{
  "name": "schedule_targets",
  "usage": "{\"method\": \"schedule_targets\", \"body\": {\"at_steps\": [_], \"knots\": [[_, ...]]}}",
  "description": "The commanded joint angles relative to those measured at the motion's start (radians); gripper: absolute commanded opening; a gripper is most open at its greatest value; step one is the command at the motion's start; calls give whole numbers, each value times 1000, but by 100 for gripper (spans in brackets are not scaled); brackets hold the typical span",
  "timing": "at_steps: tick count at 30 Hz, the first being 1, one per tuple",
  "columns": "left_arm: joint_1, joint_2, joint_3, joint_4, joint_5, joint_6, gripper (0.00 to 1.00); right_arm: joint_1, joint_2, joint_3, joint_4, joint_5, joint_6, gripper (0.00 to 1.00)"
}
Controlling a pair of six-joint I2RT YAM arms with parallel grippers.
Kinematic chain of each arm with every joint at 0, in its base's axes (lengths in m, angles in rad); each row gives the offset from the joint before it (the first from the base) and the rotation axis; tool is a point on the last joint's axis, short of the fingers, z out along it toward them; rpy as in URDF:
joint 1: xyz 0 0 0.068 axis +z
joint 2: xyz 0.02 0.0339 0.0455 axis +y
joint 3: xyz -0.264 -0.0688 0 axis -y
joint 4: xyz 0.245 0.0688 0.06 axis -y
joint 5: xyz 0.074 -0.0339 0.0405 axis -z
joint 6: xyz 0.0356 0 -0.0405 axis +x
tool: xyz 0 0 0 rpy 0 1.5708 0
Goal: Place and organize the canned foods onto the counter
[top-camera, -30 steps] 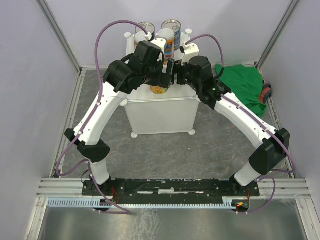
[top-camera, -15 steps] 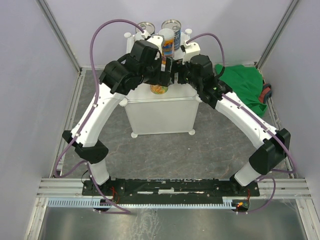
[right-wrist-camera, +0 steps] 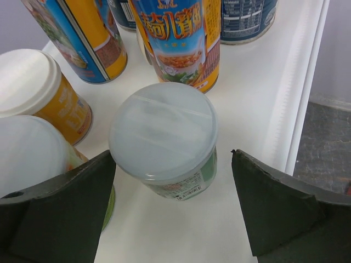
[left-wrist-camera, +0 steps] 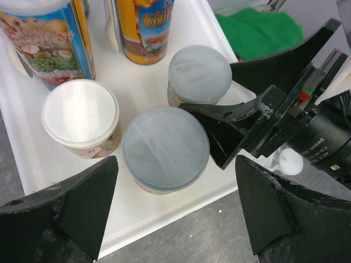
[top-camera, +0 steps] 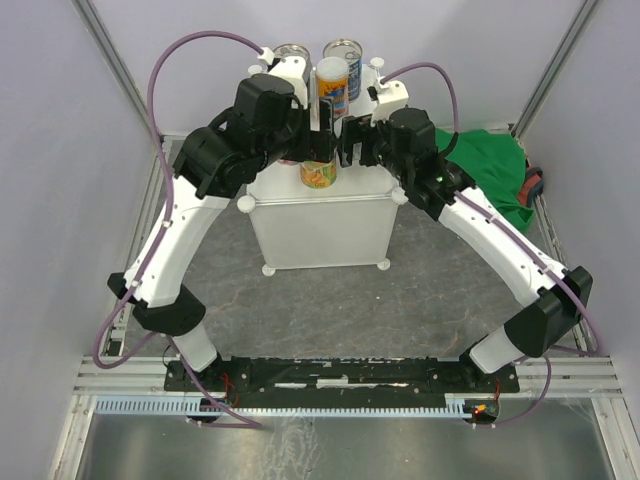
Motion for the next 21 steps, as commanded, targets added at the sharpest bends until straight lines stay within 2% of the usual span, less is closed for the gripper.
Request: {"method": "schedule_targets", "body": {"at_steps": [1, 8, 21], "knots": [[-3, -79, -31, 125, -22, -44, 93, -4, -61, 53, 22, -2, 4, 94], [-2, -182, -180, 276, -103, -52, 93, -4, -95, 51, 16, 0, -1, 94], [-3, -365, -470, 501, -413, -25, 93, -4, -180, 56, 19, 70, -14, 95]]}}
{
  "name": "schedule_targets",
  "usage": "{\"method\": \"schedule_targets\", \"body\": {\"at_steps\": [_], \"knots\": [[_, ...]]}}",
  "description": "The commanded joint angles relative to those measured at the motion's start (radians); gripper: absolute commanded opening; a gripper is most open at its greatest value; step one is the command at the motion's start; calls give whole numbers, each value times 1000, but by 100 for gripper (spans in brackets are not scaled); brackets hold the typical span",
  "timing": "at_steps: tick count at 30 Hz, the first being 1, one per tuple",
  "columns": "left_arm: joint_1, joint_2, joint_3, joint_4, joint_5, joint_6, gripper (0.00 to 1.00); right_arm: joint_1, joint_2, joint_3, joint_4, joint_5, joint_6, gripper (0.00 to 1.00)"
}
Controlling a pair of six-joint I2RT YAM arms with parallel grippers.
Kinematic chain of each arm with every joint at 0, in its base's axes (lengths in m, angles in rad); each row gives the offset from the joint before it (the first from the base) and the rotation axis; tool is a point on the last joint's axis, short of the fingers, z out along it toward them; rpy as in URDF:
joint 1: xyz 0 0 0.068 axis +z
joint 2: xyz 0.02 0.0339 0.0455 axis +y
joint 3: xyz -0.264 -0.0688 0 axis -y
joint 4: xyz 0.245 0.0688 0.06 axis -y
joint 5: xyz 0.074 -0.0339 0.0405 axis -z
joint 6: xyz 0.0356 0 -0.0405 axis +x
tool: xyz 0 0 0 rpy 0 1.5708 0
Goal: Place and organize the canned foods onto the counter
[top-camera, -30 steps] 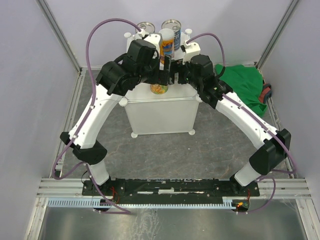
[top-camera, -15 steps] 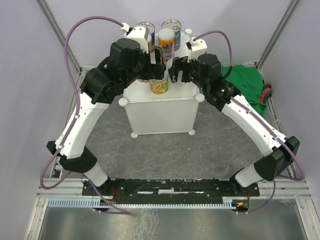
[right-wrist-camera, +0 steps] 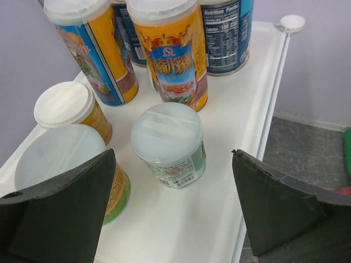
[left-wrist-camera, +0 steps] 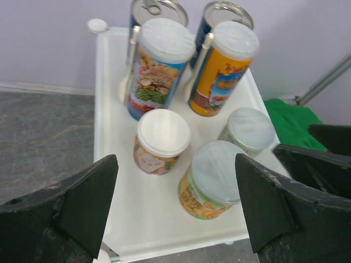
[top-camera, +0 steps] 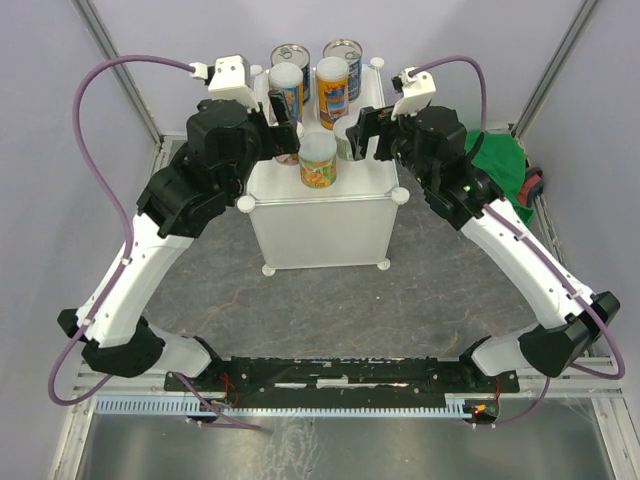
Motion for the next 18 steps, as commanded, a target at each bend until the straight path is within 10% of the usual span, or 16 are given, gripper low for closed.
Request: {"method": "schedule_targets", "body": {"at_steps": [1, 18], "knots": [[-1, -63, -77, 138, -155, -2, 93, -4, -71, 39, 31, 75, -14, 95], [0, -297, -535, 345, -456, 84, 95, -33, -110, -33, -218, 754, 24, 99]]}}
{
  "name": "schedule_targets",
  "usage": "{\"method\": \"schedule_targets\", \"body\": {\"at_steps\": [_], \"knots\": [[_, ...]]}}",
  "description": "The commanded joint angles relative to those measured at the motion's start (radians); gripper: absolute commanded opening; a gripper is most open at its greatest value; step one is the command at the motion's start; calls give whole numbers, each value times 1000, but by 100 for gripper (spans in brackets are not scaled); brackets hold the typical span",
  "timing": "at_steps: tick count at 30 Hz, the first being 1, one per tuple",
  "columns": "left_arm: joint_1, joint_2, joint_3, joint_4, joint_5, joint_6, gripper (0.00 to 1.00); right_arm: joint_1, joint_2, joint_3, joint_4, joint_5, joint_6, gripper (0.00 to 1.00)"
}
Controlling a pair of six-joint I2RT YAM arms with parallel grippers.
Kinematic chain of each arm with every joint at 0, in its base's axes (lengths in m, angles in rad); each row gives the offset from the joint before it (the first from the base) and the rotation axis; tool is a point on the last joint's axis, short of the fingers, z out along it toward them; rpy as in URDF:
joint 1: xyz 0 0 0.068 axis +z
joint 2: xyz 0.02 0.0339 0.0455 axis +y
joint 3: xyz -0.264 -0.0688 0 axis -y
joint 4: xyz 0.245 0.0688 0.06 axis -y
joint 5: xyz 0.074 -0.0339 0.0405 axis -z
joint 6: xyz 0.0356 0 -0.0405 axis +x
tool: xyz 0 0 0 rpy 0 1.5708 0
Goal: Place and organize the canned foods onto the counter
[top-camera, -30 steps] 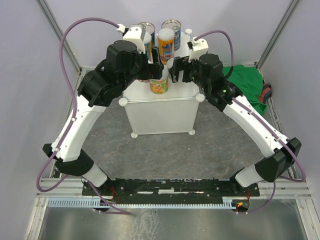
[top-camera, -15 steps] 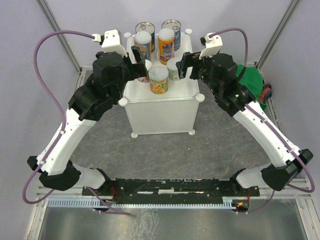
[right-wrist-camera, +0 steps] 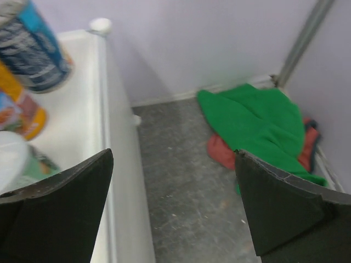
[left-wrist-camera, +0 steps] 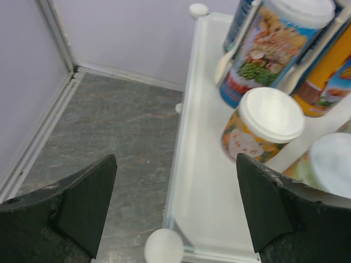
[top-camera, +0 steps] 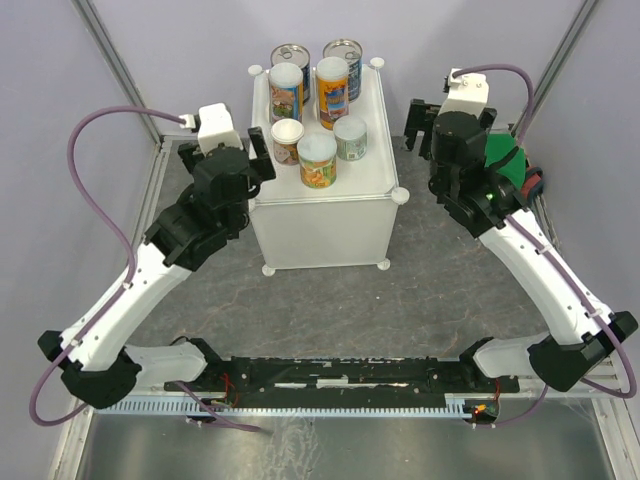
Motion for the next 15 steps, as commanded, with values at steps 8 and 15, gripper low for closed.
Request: {"method": "schedule_targets", "body": {"at_steps": [8, 15], "knots": [[16, -254, -285, 182, -258, 42, 98, -4, -62, -107, -343, 361, 210, 99], [128, -325, -398, 138, -211, -44, 100, -4, -176, -237, -440, 360, 287, 99]]}}
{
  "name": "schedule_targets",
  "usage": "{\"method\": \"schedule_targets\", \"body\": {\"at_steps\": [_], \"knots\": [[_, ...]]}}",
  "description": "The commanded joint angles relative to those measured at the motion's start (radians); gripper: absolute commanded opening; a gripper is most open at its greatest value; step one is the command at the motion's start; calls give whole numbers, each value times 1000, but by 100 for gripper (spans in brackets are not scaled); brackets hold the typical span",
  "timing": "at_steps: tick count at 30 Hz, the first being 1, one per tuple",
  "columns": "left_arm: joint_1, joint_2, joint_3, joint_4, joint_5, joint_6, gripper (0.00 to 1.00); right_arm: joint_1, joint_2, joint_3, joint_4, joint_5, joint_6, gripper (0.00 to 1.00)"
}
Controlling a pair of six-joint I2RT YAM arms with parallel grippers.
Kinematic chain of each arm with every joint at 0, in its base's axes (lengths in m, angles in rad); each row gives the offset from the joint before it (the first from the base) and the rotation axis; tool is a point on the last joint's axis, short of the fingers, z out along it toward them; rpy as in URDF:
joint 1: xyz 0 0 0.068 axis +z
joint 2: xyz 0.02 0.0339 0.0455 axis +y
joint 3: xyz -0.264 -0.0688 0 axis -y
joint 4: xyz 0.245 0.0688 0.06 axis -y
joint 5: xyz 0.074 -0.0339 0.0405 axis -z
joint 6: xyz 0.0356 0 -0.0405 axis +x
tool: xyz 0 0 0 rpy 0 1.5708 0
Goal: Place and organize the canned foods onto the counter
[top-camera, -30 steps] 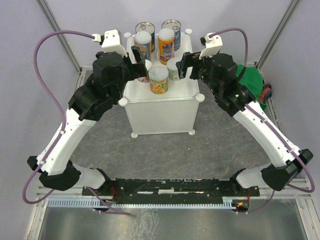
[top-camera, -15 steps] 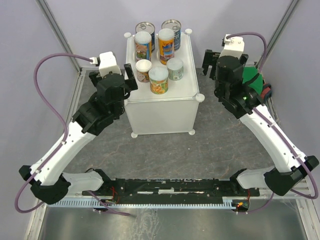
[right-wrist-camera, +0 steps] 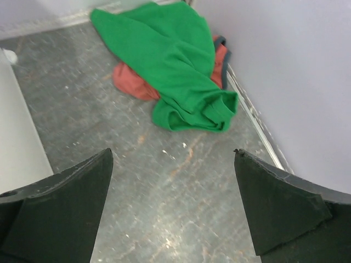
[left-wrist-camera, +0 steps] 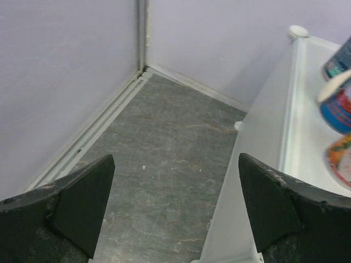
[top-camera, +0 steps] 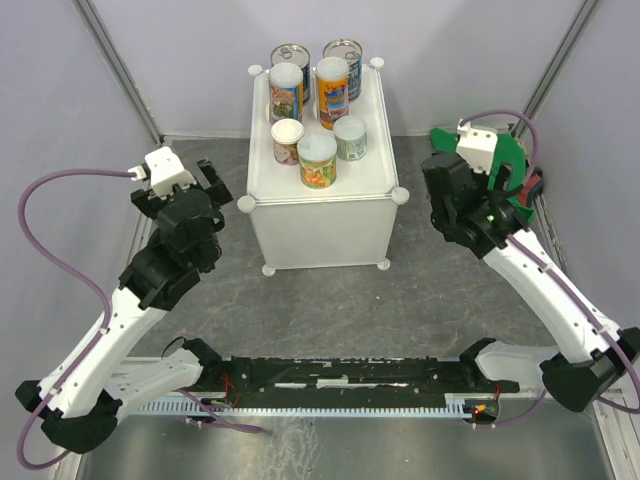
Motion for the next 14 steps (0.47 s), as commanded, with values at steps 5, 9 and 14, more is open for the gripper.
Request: {"method": "schedule_targets", "body": {"at_steps": [5, 9, 14], "knots": [[227, -21, -94, -11, 176, -128, 100, 0, -162, -99, -109, 51, 99, 99], [320, -41, -167, 5, 268, -161, 100, -1, -209, -160, -115, 36, 114, 99], [424, -86, -259, 16, 382, -231, 100, -1, -238, -182, -91, 25, 96, 100]]}}
